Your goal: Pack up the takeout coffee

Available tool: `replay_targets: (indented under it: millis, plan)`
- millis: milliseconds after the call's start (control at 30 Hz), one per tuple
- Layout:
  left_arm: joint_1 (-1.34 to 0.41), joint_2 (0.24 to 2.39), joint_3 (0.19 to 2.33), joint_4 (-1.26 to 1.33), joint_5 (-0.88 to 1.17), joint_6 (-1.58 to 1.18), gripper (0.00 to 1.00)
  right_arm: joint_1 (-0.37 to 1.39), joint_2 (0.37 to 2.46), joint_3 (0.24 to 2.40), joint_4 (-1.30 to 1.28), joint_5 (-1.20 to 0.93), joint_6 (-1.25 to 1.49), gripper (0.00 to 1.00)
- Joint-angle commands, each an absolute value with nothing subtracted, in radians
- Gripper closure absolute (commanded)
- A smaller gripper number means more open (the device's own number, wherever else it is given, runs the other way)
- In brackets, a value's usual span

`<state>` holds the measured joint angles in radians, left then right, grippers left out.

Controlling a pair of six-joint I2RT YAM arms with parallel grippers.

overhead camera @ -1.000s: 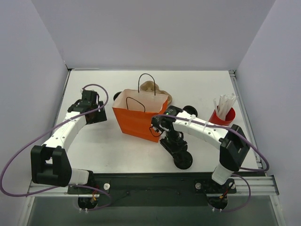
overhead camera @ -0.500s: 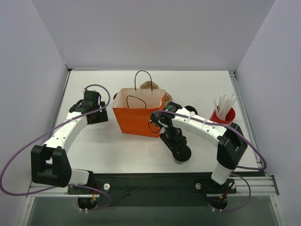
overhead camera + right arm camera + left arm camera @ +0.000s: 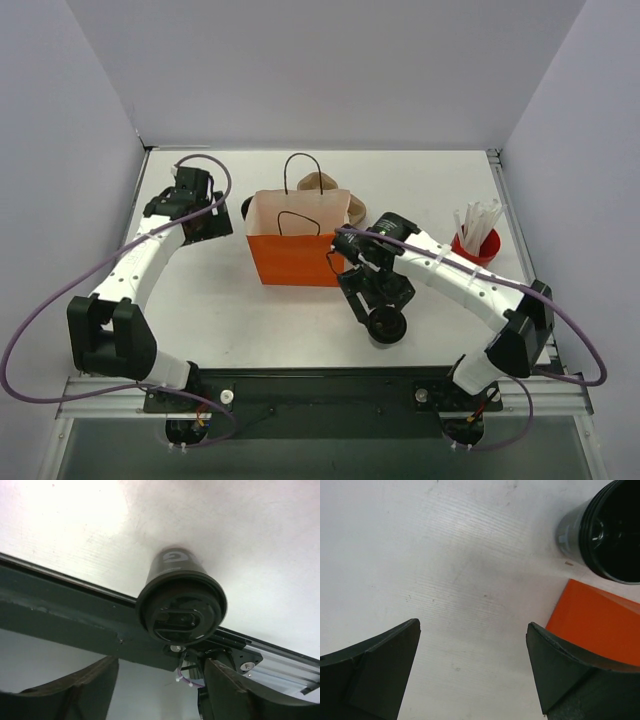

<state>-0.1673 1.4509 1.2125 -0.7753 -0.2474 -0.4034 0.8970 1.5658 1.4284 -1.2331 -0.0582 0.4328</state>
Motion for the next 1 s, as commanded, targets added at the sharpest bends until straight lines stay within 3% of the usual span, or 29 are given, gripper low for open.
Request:
replay_targets:
  millis: [0, 67, 400, 700, 967]
  plan:
    - [-0.164, 1.47, 1.321, -0.859, -0.225, -0.405, 0.03, 0.891, 1.471, 1.393, -1.396, 0.066, 0.629, 0.26]
    - [-0.167, 1.47, 1.33, -0.874, -0.165, -0.426, 0.03, 0.881, 1.448, 1.352, -1.341, 0.109, 0.652, 0.21]
    - [-0.163, 1.434, 1.31, -0.845, -0.026, -0.495, 0.03, 0.856, 1.353, 1.183, -1.141, 0.109, 0.637, 0.2]
    - [-0.16, 1.29, 1.198, -0.727, -0.083, -0.58, 0.03, 0.853, 1.246, 1.069, -0.977, 0.054, 0.54, 0.18]
    - [-0.179, 1.308, 1.166, -0.643, -0.027, -0.512, 0.03, 0.81, 1.236, 1.06, -0.927, 0.041, 0.433, 0.17]
